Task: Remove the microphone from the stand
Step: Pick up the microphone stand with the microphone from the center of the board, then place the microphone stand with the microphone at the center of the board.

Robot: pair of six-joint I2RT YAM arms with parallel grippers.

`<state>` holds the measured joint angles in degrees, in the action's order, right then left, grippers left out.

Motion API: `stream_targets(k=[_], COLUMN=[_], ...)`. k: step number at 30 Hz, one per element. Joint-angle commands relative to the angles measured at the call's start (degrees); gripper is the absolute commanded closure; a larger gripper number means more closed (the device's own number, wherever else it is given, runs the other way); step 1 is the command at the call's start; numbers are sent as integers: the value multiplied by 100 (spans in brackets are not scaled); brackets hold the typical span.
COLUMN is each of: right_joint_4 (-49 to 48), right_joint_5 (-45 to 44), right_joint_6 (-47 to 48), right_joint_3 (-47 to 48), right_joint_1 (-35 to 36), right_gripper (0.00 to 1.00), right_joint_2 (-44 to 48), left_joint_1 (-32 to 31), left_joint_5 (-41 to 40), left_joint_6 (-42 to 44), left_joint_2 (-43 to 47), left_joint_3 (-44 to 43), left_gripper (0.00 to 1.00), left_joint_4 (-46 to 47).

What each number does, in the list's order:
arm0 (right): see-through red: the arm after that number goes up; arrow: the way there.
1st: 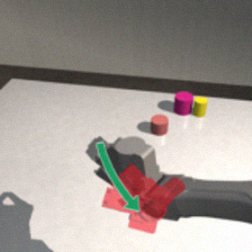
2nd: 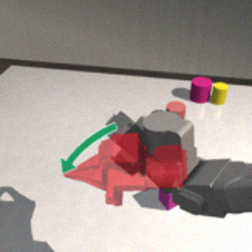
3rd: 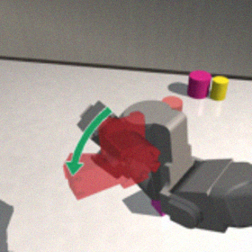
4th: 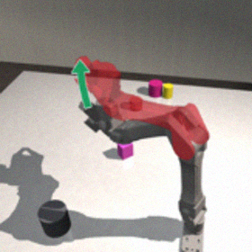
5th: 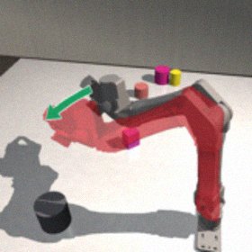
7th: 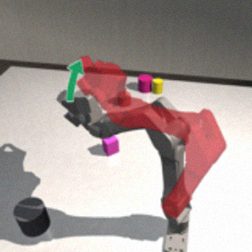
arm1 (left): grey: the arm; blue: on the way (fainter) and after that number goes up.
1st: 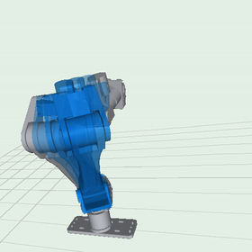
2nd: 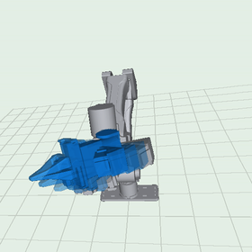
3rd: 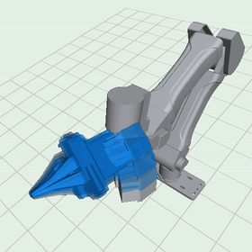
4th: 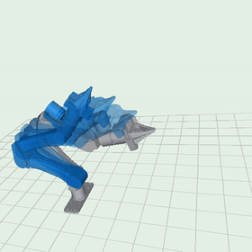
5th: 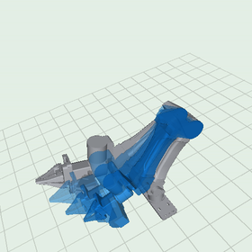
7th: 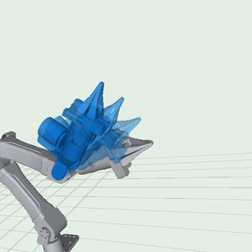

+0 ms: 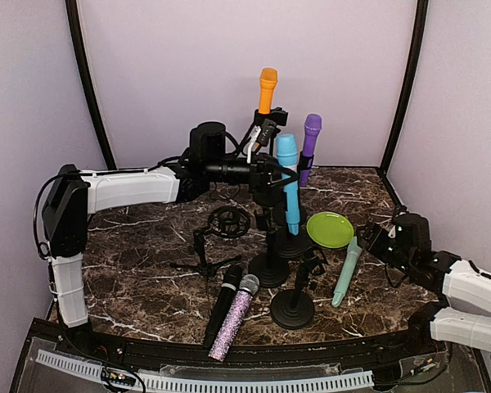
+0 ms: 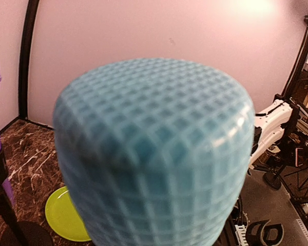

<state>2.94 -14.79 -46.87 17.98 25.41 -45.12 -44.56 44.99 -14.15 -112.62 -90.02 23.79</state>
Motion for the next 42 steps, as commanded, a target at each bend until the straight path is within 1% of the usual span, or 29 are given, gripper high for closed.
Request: stream_targets(k=[1,5,7,9,13,17,21,26,28,30,33,34,35,37,41,42], right_joint_4=[-33,-116,-348,-623,-759,-898,-1281,-1783,-1918,-2037,-2204,-2240,-2264,-2264,-2157,-2075], right_joint_5=[37,286,623,1148,1727,2025,2470,3096,3324,3571,3845,3895,3926,3939,3904,3868], right_joint_6=[203,446,660,896,1142,1155,1078,1014,1013,1034,1048,1054,1057,1073,1103,1129], right_joint_3=[137,206,197,237,454,568,575,589,648,729,854,878,909,972,1115,1164], right_joint_1=[-46,-45,-45,-45,-45,-45,-45,-45,-37,-37,-27,-28,-27,-19,3,13], right_gripper=[12,10,9,7,4,4,3,1,1,1,1,1,1,1,1,1], right_joint_2=[274,564,752,913,1022,1073,1054,902,817,719,625,611,605,584,526,504], left_joint_1=[-84,-184,-282,-378,-528,-631,-724,-756,-757,-757,-772,-774,-774,-787,-813,-810], left_joint_5=[912,1246,1404,1587,1920,2125,2374,2354,2298,2218,2045,2011,1954,1884,1736,1708], left_joint_6=[-128,-167,-90,-10,-41,-82,-98,180,280,393,558,578,619,642,659,664], left_joint_2=[-83,-275,-361,-464,-653,-840,-1045,-1215,-1245,-1253,-1255,-1255,-1258,-1254,-1242,-1218], left_joint_3=[-542,-801,-925,-1063,-1192,-1290,-1481,-1575,-1580,-1576,-1575,-1572,-1572,-1567,-1562,-1558], left_gripper=[100,100,100,100,100,100,100,99,95,87,78,71,67,57,45,43], left_joint_4=[999,1022,911,757,732,682,511,122,20,-101,-306,-336,-387,-423,-429,-424])
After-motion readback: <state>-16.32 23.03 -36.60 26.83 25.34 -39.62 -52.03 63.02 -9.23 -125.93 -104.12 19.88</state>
